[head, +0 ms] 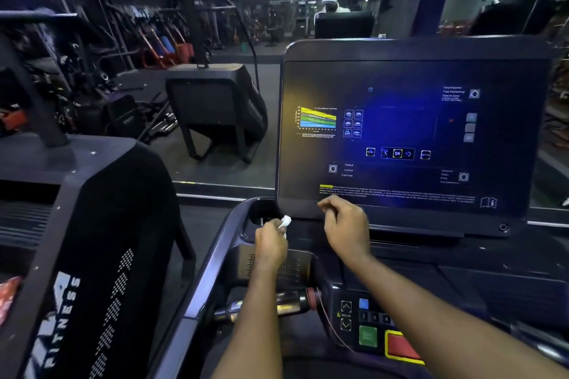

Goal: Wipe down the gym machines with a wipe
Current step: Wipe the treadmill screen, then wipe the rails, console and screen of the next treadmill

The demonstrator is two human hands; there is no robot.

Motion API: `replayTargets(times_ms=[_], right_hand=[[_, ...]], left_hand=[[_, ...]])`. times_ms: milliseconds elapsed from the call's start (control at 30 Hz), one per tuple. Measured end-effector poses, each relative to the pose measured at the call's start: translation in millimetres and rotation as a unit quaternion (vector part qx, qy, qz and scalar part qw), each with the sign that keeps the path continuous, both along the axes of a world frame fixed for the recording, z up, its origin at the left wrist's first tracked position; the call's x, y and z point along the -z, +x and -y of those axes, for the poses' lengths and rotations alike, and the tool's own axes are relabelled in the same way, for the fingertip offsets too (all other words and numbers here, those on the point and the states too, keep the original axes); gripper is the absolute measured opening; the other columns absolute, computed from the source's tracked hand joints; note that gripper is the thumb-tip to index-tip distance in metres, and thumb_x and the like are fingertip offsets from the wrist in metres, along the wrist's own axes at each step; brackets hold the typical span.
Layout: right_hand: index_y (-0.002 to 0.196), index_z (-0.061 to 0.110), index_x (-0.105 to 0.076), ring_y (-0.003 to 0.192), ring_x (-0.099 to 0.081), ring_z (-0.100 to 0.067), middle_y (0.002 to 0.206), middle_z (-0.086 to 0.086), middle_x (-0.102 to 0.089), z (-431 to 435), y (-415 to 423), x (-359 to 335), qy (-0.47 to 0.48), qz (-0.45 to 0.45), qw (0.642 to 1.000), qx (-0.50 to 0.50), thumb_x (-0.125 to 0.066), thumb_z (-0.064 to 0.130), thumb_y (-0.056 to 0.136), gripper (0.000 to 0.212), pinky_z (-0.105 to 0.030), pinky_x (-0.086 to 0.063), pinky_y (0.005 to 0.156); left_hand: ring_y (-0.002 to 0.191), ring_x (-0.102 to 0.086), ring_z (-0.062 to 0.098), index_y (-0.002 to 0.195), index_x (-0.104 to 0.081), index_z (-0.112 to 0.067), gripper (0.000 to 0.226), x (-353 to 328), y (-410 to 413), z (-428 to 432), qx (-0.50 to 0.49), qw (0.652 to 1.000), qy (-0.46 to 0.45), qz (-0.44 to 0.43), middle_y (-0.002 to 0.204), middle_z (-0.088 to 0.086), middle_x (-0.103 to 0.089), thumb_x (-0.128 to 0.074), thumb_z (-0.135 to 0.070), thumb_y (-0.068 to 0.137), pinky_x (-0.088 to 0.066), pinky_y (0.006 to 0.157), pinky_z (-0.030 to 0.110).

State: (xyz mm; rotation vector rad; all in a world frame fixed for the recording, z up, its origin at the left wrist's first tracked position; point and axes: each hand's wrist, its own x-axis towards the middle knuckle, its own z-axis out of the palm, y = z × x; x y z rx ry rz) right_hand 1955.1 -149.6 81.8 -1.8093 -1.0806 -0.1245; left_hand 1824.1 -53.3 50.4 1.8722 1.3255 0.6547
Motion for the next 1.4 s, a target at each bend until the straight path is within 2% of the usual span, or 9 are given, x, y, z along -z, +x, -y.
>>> replayTargets(times_ms=[100, 367, 567, 633, 767, 867, 1033, 1167, 1400], right_hand=[[0.090, 0.025, -0.073, 0.078, -0.068, -0.007, 0.083, 0.015, -0.073, 3.2, 0.8, 3.0, -0.003, -0.027, 1.000, -0.006, -0.058, 0.008, 0.090, 0.023, -0.036, -0.059, 0.070], [0.089, 0.026, -0.071, 0.076, -0.072, -0.004, 0.080, 0.012, -0.073, 11.8, 6.1, 11.8, -0.009, -0.140, 0.988, -0.061, -0.054, -0.002, 0.089, 0.033, -0.042, -0.062, 0.075], [0.121, 0.016, -0.063, 0.098, -0.069, -0.012, 0.104, 0.000, -0.073, 29.8, 16.0, -2.6, -0.063, -0.230, 0.963, -0.123, -0.066, -0.001, 0.090, 0.036, -0.014, -0.050, 0.082], [0.126, 0.018, -0.060, 0.097, -0.068, -0.012, 0.103, 0.000, -0.072, 37.8, 22.4, -3.4, -0.092, -0.253, 0.954, -0.131, -0.067, 0.000, 0.089, 0.042, -0.018, -0.051, 0.083], [0.091, 0.022, -0.069, 0.073, -0.059, -0.005, 0.081, -0.002, -0.069, 69.8, 32.9, -4.2, -0.109, -0.225, 0.966, -0.066, -0.070, 0.002, 0.085, 0.021, -0.025, -0.049, 0.072], [0.064, 0.024, -0.057, 0.056, -0.046, 0.000, 0.059, 0.013, -0.056, 97.3, 33.0, -4.1, -0.102, -0.211, 0.972, 0.015, -0.071, 0.005, 0.083, 0.030, -0.020, -0.038, 0.058], [0.062, 0.025, -0.054, 0.058, -0.045, -0.003, 0.058, 0.013, -0.054, 151.3, 28.6, -3.7, -0.076, -0.204, 0.968, 0.123, -0.070, 0.015, 0.075, 0.023, -0.023, -0.037, 0.058], [0.066, 0.024, -0.055, 0.060, -0.047, -0.006, 0.063, 0.009, -0.057, 228.9, 17.8, -3.5, -0.042, -0.215, 0.946, 0.237, -0.068, 0.002, 0.078, 0.029, -0.023, -0.038, 0.058], [0.075, 0.015, -0.065, 0.058, -0.052, 0.005, 0.067, 0.012, -0.063, 376.3, -28.4, -10.3, -0.007, -0.236, 0.884, 0.404, -0.066, -0.001, 0.080, 0.017, -0.011, -0.039, 0.060]], left_hand=[[0.111, -0.060, 0.029, 0.130, -0.066, -0.008, 0.032, -8.8, -11.0, 4.4, 0.038, 0.999, 0.004, -0.011, 0.123, 0.014, -0.067, -0.048, -0.007, 0.103, -0.037, 0.081, 0.021], [0.087, -0.061, 0.023, 0.100, -0.069, -0.017, 0.021, -19.7, -29.2, 8.8, 0.107, 0.994, 0.028, -0.025, 0.091, 0.005, -0.070, -0.049, -0.012, 0.101, -0.042, 0.069, 0.033], [0.058, -0.042, 0.005, 0.087, -0.055, -0.014, 0.013, -44.4, -3.6, 19.8, 0.220, 0.975, 0.001, 0.026, 0.058, -0.012, -0.053, -0.055, -0.015, 0.100, -0.035, 0.058, 0.025], [0.054, -0.040, 0.000, 0.085, -0.054, -0.013, 0.015, -50.9, 8.1, 24.9, 0.259, 0.965, 0.000, 0.036, 0.055, -0.013, -0.052, -0.056, -0.013, 0.099, -0.034, 0.055, 0.021], [0.056, -0.043, 0.004, 0.081, -0.052, -0.022, 0.022, -55.6, 33.6, 36.9, 0.341, 0.940, 0.000, 0.029, 0.062, -0.008, -0.054, -0.050, -0.011, 0.100, -0.037, 0.057, 0.027], [0.063, -0.046, 0.010, 0.086, -0.053, -0.020, 0.017, -51.4, 50.1, 45.6, 0.395, 0.918, 0.017, 0.017, 0.072, 0.002, -0.061, -0.050, -0.015, 0.102, -0.039, 0.062, 0.029], [0.066, -0.049, 0.006, 0.086, -0.054, -0.021, 0.017, -39.9, 76.3, 70.2, 0.465, 0.883, 0.042, 0.045, 0.073, -0.005, -0.062, -0.052, -0.022, 0.103, -0.041, 0.066, 0.025], [0.067, -0.052, 0.011, 0.086, -0.059, -0.020, 0.017, -30.9, 109.7, 126.0, 0.557, 0.828, 0.047, 0.053, 0.076, 0.003, -0.066, -0.055, -0.023, 0.102, -0.047, 0.071, 0.032], [0.064, -0.055, 0.002, 0.082, -0.059, -0.023, 0.017, -34.5, 131.7, 267.3, 0.690, 0.721, 0.041, 0.051, 0.071, -0.006, -0.067, -0.056, -0.023, 0.099, -0.044, 0.063, 0.021]])
